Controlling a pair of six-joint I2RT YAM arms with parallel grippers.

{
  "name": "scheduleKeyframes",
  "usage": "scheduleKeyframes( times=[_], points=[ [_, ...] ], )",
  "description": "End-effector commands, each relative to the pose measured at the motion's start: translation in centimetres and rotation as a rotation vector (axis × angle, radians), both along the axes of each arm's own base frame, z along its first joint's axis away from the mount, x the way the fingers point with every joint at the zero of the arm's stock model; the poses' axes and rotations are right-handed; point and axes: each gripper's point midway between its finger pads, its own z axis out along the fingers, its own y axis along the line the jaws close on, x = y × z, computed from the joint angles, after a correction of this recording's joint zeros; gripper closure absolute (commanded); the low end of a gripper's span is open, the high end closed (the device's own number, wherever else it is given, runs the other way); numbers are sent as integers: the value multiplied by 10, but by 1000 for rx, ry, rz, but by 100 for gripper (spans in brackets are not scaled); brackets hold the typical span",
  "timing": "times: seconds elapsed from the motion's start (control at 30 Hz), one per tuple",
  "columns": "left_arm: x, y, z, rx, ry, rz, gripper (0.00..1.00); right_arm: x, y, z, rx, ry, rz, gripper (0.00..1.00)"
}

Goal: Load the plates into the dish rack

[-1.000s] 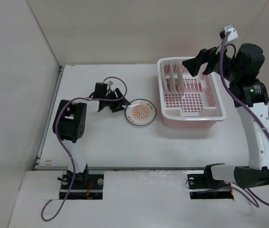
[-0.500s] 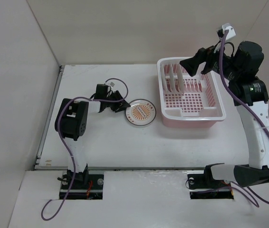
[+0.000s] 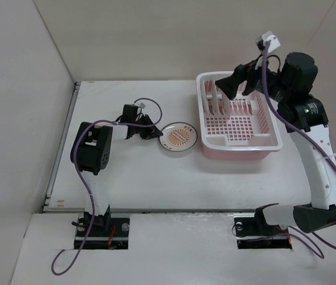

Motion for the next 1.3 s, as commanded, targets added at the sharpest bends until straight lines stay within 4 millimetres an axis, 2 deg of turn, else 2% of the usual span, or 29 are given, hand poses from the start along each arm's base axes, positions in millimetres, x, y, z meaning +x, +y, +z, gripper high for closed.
scheduleKeyframes(
  times=[0.0, 0.03, 0.07, 0.13, 0.17, 0.23, 0.27, 0.3, 0.33, 0.37, 0.4, 0.43, 0.47, 0.53, 0.57, 0.6, 0.63, 0.77, 0.83, 0.9, 0.97, 1.03, 1.07, 1.1, 1.17, 1.27],
  points=[
    [-25, 30, -48, 210, 159, 54, 100, -3, 26, -12, -124, -42, 42, 0],
    [-23, 36, -46, 248, 157, 80, 100, -4, 29, -15, -148, -41, 26, 0],
    [-25, 41, -36, 273, 167, 94, 100, 0, 35, -24, -180, -27, -4, 0],
    [-18, 50, -17, 322, 138, 122, 100, 3, 39, -38, -213, -3, -24, 0],
    [-22, 64, -14, 396, 162, 160, 100, 4, 39, -38, -224, -9, -34, 0],
    [-8, 74, 22, 445, 100, 206, 100, 2, 45, -41, -233, -17, -18, 0],
    [-3, 87, 33, 508, 83, 255, 100, 1, 48, -41, -235, -18, -15, 0],
    [-9, 95, 47, 547, 90, 263, 100, 0, 55, -44, -255, -26, 9, 0],
    [1, 98, 70, 555, 51, 290, 100, -2, 60, -48, -277, -34, 21, 0],
    [3, 99, 82, 572, 43, 317, 100, 0, 66, -59, -348, -54, 45, 0],
    [-3, 114, 88, 644, 76, 358, 100, -8, 83, -67, -411, -75, 79, 0],
    [-1, 111, 100, 655, 63, 358, 100, -11, 92, -80, -488, -88, 92, 0],
    [9, 104, 122, 639, 28, 360, 100, -8, 102, -107, -615, -97, 103, 0],
    [3, 103, 131, 640, 72, 347, 100, -19, 125, -130, -741, -122, 95, 0],
    [9, 98, 142, 612, 63, 351, 100, -20, 134, -138, -760, -129, 113, 0],
    [7, 92, 146, 602, 61, 335, 100, -19, 145, -148, -773, -123, 132, 0],
    [5, 85, 150, 564, 64, 326, 100, -27, 159, -155, -777, -130, 191, 1],
    [-4, 71, 185, 446, 36, 321, 100, -27, 187, -165, -749, -174, 253, 4],
    [-8, 65, 196, 397, 34, 323, 100, -25, 194, -170, -738, -179, 266, 6],
    [-14, 59, 211, 345, 23, 314, 100, -25, 199, -169, -718, -194, 275, 7],
    [-18, 54, 217, 294, 35, 297, 100, -22, 203, -165, -696, -215, 266, 7],
    [-18, 57, 237, 248, 6, 308, 100, -19, 206, -168, -703, -223, 268, 8],
    [-19, 55, 238, 239, 9, 298, 100, -16, 209, -179, -719, -208, 275, 8],
    [-18, 58, 249, 208, -6, 308, 100, -18, 211, -179, -714, -208, 288, 10],
    [-15, 64, 256, 183, -8, 316, 100, -16, 214, -182, -718, -204, 290, 11],
    [-18, 63, 271, 119, -16, 287, 100, -10, 216, -195, -736, -192, 278, 13]
  ],
)
